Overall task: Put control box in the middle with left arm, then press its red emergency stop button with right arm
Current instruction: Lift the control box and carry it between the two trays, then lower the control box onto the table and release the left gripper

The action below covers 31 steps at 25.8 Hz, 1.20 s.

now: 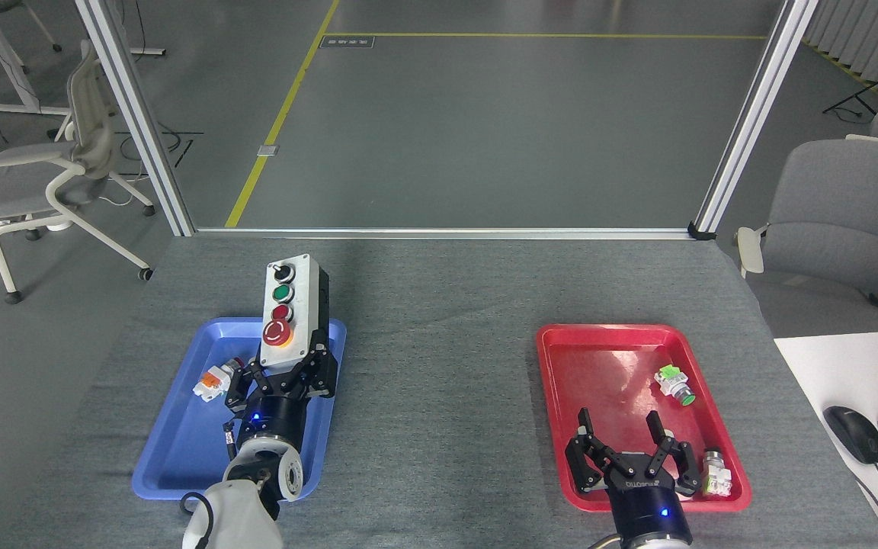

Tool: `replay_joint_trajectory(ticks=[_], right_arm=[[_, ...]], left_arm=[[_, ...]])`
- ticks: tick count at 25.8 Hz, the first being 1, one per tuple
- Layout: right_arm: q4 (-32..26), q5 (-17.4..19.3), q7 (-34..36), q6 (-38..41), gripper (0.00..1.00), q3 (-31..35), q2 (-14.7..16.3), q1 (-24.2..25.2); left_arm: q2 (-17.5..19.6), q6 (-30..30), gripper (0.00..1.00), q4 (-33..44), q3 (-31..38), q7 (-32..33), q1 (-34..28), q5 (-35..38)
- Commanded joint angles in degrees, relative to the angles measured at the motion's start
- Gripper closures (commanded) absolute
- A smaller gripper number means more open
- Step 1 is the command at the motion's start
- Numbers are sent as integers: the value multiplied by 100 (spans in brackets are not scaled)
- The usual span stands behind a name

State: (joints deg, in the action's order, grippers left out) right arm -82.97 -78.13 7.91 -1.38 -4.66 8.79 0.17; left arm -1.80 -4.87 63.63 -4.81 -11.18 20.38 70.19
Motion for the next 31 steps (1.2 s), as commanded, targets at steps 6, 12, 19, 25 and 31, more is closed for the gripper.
replay_joint_trajectory(ticks=[6, 12, 19, 25, 31], right_arm=[[-9, -9, -8, 6, 4, -8, -36, 36], [-44, -317, 0, 68, 4, 9, -185, 62], [-44, -326, 0, 85, 4, 62, -194, 53], [-44, -326, 0, 77, 4, 44, -211, 53], [-44, -335, 0, 77, 3, 44, -211, 44]], left_arm=[[-594, -691, 100, 308, -1312, -16, -219, -5], [-611, -1025, 100, -185, -2552, -16, -140, 12], [-611, -1113, 100, -1011, -3264, -24, 159, 21], [-611, -1121, 100, -1327, -3501, 20, 300, 12], [-611, -1113, 100, -1556, -3501, 63, 467, 12]])
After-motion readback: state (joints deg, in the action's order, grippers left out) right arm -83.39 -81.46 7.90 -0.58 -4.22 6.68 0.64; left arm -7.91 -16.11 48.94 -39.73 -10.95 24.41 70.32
